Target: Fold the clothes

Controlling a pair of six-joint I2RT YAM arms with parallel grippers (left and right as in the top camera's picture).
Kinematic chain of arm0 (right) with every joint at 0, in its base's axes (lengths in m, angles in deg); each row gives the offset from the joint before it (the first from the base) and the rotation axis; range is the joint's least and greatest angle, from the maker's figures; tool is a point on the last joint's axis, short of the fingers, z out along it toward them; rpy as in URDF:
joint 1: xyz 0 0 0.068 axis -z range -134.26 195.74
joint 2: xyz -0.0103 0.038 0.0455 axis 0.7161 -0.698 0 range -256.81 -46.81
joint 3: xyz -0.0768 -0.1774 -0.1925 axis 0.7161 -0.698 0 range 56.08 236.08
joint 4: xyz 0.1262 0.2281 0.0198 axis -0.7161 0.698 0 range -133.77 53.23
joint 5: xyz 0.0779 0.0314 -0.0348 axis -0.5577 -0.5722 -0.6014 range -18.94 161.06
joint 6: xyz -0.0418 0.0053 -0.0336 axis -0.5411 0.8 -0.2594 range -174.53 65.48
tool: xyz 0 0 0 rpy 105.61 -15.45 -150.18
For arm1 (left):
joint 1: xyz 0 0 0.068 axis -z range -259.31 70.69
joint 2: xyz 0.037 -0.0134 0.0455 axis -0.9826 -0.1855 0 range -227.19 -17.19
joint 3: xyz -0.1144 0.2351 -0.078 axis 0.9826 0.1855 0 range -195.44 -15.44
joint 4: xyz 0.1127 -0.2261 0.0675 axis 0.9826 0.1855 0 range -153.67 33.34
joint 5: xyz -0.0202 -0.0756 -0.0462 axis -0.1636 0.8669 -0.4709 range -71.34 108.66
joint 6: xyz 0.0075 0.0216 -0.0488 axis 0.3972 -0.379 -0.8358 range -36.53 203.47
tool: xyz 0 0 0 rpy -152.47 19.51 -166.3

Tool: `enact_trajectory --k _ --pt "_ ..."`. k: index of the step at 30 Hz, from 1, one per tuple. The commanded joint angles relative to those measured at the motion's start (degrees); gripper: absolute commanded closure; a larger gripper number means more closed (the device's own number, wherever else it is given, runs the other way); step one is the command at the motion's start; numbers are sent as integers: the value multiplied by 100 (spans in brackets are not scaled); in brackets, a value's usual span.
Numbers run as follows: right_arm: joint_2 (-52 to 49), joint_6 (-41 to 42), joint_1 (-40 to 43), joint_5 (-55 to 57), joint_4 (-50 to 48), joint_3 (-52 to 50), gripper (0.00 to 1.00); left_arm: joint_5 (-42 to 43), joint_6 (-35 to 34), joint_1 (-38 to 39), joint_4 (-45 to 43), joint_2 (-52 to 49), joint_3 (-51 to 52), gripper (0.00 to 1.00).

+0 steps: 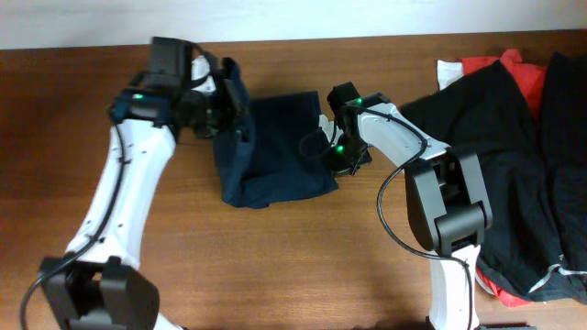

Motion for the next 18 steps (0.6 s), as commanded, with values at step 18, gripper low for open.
enact_trajectory --k 18 --pt "-2 570 452 1252 1038 769 54 629 -101 1047 -1178 -1047 -157 71"
